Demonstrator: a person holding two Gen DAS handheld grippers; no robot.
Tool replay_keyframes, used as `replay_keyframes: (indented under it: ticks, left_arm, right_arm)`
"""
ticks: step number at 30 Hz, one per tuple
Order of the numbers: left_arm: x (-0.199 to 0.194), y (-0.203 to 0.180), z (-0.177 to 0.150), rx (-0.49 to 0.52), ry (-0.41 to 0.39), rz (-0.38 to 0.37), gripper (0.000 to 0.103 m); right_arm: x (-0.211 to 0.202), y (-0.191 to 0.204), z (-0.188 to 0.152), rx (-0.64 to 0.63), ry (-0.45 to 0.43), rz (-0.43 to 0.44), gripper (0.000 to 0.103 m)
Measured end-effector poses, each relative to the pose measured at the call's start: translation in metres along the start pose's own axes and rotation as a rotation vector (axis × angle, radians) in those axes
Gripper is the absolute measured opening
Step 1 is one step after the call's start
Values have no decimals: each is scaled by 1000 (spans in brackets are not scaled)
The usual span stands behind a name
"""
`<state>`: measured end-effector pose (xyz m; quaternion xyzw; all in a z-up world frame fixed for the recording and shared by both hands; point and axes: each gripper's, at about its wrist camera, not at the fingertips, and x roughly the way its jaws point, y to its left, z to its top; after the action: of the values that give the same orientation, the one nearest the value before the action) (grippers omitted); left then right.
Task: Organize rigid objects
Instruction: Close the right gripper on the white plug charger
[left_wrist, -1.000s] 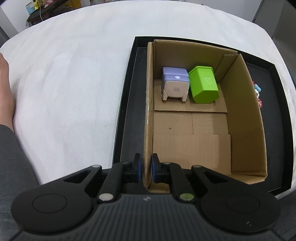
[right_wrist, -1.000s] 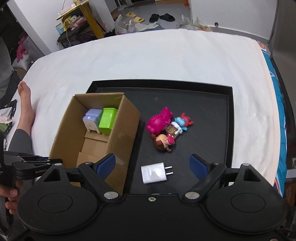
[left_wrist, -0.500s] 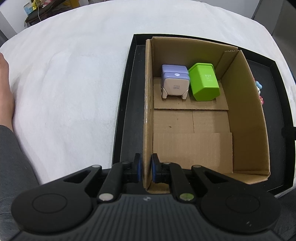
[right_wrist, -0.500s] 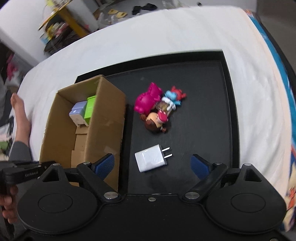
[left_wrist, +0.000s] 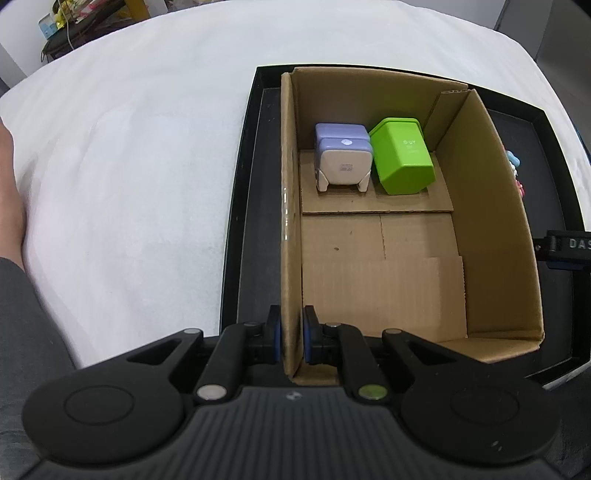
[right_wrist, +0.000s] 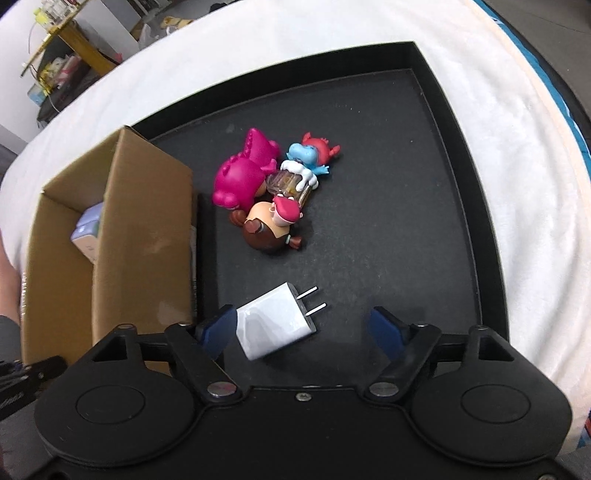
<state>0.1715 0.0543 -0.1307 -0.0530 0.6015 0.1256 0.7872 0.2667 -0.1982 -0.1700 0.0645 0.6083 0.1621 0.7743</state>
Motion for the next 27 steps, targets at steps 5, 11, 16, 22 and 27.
replay_keyframes:
  ticks: [5,11,16,22,27]
  left_arm:
    - [2,1,0,2,4,-10,11]
    - [2,1,0,14,-1,-14,11]
    - [1,1,-1,17,-2,-16,11]
    - [1,1,-2,18,-4,-16,11]
    - [1,0,-2,20,-5,-13,11]
  right_arm:
    - [11,5,5,6,5,-33,75]
    - [17,16,8,-22,4,-73,72]
    - [23,26,5,-73,39,-107,68]
    - [22,27,-2,-98,62,-117,59]
    - [22,24,-9,-120,77,-137,59]
